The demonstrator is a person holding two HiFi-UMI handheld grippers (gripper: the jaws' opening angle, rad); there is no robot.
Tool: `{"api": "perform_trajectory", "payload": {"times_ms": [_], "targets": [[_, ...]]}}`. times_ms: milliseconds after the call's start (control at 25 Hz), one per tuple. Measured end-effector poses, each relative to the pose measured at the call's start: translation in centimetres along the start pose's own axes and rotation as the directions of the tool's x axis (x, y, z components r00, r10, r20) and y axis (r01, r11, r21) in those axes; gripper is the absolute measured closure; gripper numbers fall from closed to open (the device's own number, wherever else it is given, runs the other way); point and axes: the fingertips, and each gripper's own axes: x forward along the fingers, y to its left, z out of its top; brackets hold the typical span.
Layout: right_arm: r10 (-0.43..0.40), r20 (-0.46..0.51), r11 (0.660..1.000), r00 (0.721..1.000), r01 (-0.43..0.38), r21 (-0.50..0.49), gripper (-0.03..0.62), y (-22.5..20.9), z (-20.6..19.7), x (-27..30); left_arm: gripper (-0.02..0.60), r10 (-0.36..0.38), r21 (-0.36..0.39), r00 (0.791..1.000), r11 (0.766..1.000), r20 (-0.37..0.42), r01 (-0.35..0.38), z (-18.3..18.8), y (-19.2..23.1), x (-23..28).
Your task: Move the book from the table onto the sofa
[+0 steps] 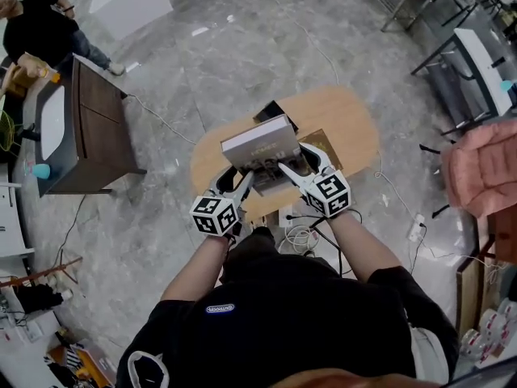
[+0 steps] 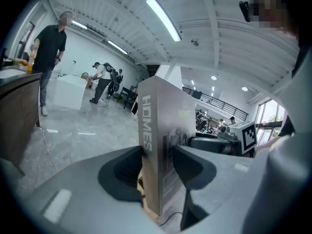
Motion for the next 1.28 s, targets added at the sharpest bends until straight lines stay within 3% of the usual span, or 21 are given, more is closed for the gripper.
{"api": "perform_trajectory", "payload": {"times_ms": [440, 600, 760, 960, 1120, 1280], "targets": [[-0.1, 0.143, 0.994, 0.985, 0.106, -0.032, 0.317, 0.6, 7.4, -9.6, 0.388, -0.144, 0.115, 0.987, 0.984, 0.07, 0.135, 6.3, -8.9, -2.4], [-0.182, 0.189, 0.981, 0.965, 0.19, -0.028, 0.324, 0.6, 9.5, -12.8, 0.385, -0.232, 0.156, 0.97, 0.963, 0.068, 0.219, 8.2, -11.5, -2.2], [-0.284, 0.226, 0.955, 0.932, 0.296, -0.02, 0.327, -0.1, 10.5, -16.4, 0.385, -0.336, 0.196, 0.941, 0.926, 0.037, 0.323, 8.9, -14.6, -1.0], [-0.448, 0.262, 0.887, 0.855, 0.463, 0.007, 0.327, -1.8, 11.5, -22.1, 0.385, -0.5, 0.242, 0.866, 0.838, -0.016, 0.489, 10.2, -19.9, 1.6], [-0.573, 0.274, 0.808, 0.772, 0.588, 0.035, 0.327, -1.3, 11.9, -25.8, 0.385, -0.623, 0.277, 0.781, 0.742, -0.049, 0.61, 11.1, -23.3, 2.1], [-0.673, 0.287, 0.726, 0.682, 0.684, 0.077, 0.327, -1.3, 10.4, -31.7, 0.385, -0.713, 0.307, 0.693, 0.64, -0.102, 0.704, 9.6, -28.8, 3.1]]}}
